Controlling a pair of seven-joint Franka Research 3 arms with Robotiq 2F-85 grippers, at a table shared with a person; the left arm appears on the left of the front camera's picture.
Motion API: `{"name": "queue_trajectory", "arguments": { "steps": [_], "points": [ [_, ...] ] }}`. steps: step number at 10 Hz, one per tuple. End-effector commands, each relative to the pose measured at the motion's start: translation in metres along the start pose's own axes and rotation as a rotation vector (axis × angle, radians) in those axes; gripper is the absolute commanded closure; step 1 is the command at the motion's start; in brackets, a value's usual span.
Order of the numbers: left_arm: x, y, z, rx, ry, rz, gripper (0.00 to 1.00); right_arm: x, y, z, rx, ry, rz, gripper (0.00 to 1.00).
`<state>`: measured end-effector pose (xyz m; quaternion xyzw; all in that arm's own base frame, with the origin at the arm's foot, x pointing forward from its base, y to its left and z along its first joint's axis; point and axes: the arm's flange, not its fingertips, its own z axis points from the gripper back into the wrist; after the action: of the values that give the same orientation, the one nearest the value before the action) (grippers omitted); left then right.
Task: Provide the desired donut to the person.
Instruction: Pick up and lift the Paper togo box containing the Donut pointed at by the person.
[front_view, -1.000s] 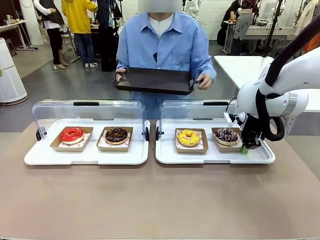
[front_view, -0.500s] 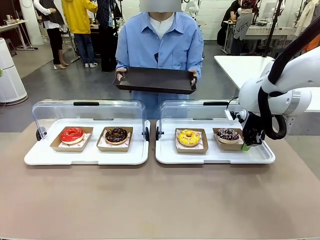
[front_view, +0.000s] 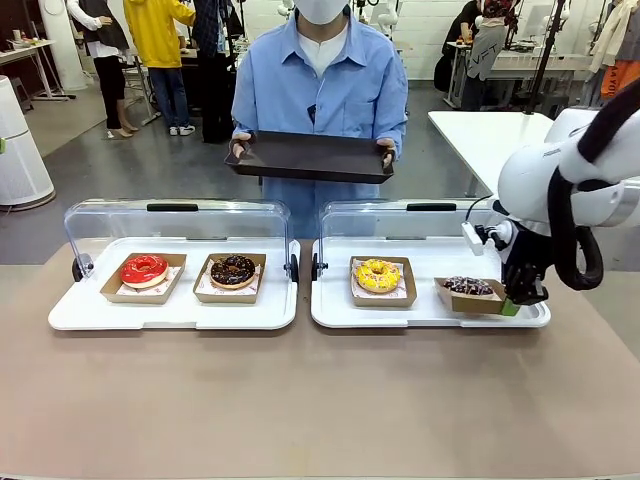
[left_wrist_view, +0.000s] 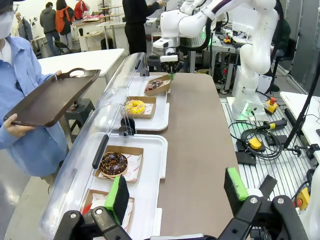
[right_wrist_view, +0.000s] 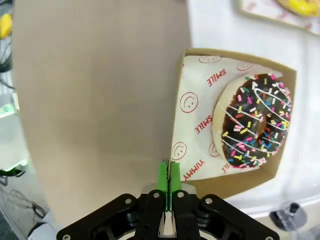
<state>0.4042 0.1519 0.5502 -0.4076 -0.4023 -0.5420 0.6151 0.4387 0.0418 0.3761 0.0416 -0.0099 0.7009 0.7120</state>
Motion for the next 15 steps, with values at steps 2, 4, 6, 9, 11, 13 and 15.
{"name": "queue_trajectory", "arguments": {
  "steps": [2, 4, 6, 9, 11, 13, 15],
  "points": [
    [0.001, -0.002, 0.001, -0.002, -0.005, -0.004, 0.00, 0.008, 0.054, 0.050, -0.038, 0.033, 0.034, 1.00],
    [0.001, -0.002, 0.001, -0.002, -0.005, -0.004, 0.00, 0.008, 0.080, 0.109, -0.100, 0.034, 0.019, 1.00],
    [0.001, -0.002, 0.001, -0.002, -0.005, -0.004, 0.00, 0.021, 0.106, 0.164, -0.141, 0.063, -0.002, 1.00],
    [0.001, -0.002, 0.001, -0.002, -0.005, -0.004, 0.00, 0.043, 0.121, 0.232, -0.146, 0.077, -0.015, 1.00],
    [0.001, -0.002, 0.001, -0.002, -0.005, -0.004, 0.00, 0.049, 0.112, 0.249, -0.129, 0.065, -0.016, 1.00],
    [0.001, -0.002, 0.001, -0.002, -0.005, -0.004, 0.00, 0.052, 0.091, 0.232, -0.126, 0.057, 0.063, 1.00],
    [0.001, -0.002, 0.001, -0.002, -0.005, -0.004, 0.00, 0.050, 0.118, 0.249, -0.144, 0.046, 0.004, 1.00]
  ]
}}
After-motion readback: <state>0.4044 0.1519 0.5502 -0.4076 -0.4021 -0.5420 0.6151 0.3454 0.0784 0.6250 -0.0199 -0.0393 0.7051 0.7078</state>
